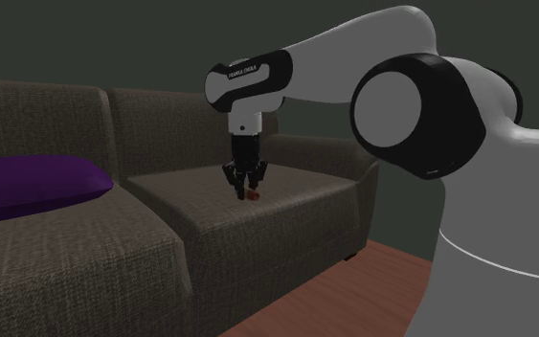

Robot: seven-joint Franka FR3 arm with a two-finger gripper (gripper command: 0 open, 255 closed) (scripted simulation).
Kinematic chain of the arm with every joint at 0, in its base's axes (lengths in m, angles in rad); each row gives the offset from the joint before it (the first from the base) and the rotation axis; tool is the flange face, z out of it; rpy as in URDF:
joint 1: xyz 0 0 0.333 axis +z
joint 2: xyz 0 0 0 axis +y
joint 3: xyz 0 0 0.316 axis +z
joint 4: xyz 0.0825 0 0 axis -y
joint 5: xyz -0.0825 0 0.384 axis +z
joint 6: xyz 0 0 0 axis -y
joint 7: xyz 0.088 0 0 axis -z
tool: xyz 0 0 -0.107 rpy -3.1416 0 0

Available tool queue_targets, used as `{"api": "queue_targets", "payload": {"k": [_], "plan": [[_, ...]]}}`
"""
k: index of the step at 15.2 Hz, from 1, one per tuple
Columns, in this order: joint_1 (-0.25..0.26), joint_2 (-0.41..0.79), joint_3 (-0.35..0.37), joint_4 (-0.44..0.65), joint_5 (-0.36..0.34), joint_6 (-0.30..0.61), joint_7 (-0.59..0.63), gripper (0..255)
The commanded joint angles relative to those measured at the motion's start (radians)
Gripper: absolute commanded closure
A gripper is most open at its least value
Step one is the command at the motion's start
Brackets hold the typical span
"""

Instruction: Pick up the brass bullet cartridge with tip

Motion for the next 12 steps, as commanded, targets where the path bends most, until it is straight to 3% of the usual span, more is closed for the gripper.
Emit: {"api": "queue_targets", "payload": {"k": [1,12], "plan": [[0.000,0.004,0.000,0.023,0.000,-0.021,0.001,255],[0.002,0.053,0.002,0.234,-0.005,-0.183,0.004,255]]}}
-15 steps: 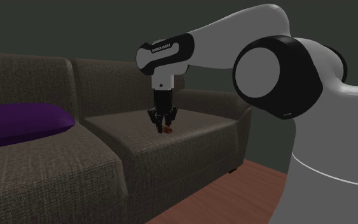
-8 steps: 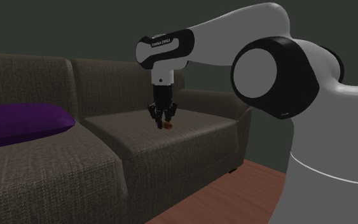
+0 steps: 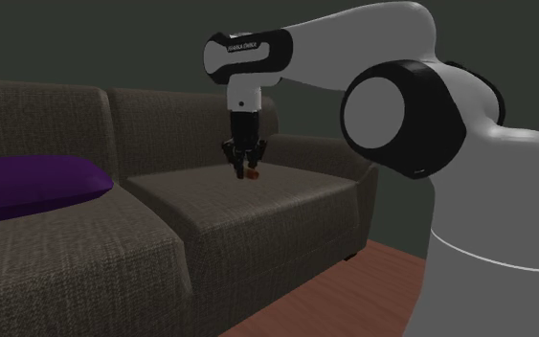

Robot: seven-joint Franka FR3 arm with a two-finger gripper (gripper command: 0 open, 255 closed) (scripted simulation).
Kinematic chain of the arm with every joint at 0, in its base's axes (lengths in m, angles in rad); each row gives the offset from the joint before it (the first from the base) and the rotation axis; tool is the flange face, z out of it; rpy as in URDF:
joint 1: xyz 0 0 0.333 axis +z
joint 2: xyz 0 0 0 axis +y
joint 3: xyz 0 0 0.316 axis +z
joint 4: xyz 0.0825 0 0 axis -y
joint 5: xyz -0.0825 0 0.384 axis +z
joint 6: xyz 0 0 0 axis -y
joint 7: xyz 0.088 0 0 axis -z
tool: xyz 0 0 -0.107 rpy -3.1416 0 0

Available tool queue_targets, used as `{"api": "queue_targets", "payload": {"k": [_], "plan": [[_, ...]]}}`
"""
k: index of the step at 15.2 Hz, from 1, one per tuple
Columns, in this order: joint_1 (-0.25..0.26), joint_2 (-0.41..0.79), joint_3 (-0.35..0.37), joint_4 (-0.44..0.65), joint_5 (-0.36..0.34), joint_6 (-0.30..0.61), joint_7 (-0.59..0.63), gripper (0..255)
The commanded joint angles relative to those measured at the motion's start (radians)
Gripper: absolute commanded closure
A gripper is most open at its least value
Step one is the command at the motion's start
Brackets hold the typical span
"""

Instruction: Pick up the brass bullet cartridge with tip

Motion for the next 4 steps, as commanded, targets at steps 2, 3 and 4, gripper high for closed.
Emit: {"api": "queue_targets", "payload": {"k": [2,3,4], "plan": [[0.000,0.018,0.000,0.068,-0.002,-0.050,-0.001,255],[0.000,0.019,0.000,0.071,-0.002,-0.053,-0.001,255],[0.000,0.019,0.000,0.072,-0.002,-0.053,-0.001,255]]}}
